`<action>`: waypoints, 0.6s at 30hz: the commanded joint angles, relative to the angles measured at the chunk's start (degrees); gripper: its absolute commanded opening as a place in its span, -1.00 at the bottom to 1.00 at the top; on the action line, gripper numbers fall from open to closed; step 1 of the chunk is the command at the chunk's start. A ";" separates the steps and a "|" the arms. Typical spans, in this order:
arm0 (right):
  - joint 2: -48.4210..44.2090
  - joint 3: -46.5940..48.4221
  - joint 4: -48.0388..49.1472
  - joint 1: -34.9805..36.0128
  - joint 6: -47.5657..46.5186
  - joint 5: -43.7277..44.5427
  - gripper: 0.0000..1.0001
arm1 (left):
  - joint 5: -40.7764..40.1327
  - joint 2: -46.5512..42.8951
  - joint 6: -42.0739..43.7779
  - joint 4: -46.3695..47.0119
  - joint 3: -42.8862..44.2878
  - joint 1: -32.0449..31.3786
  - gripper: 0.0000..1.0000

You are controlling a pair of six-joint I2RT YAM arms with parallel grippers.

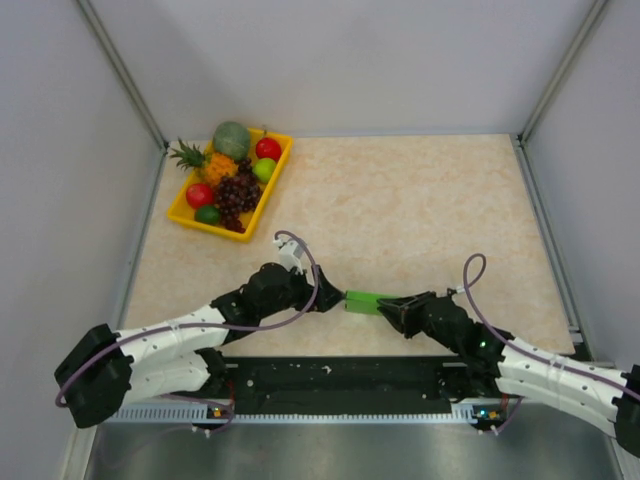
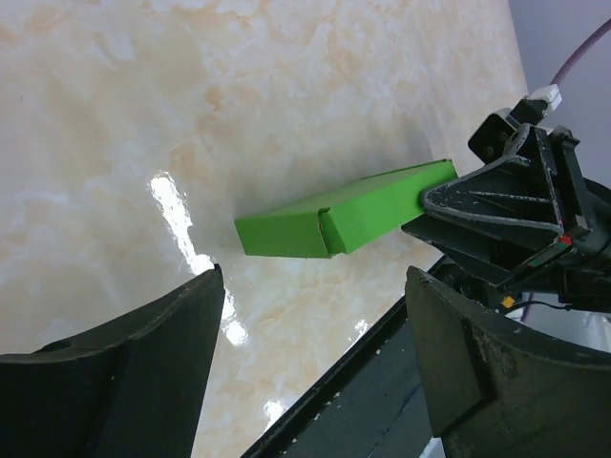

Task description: Fold the paper box

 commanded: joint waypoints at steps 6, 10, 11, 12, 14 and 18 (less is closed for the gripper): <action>-0.33 -7.54 -9.28 0.14 8.97 3.97 -1.00 | 15.16 9.30 -8.75 17.80 -1.69 5.01 0.60; 0.11 -7.37 -8.58 0.14 9.15 4.41 -1.00 | 15.79 14.04 -9.98 20.52 -1.51 5.53 0.50; 0.20 -7.19 -8.58 0.14 8.98 4.41 -1.00 | 16.05 14.75 -10.59 22.02 -2.81 6.14 0.45; 0.37 -7.11 -8.49 0.14 8.97 4.41 -1.00 | 16.05 15.28 -11.90 23.69 -3.52 6.32 0.40; 0.72 -7.02 -8.40 0.06 8.97 4.06 -1.00 | 16.32 16.69 -12.18 26.95 -4.49 7.20 0.39; 0.90 -7.10 -8.05 0.14 8.97 3.71 -1.00 | 18.60 17.83 -11.48 30.47 -4.67 8.43 0.48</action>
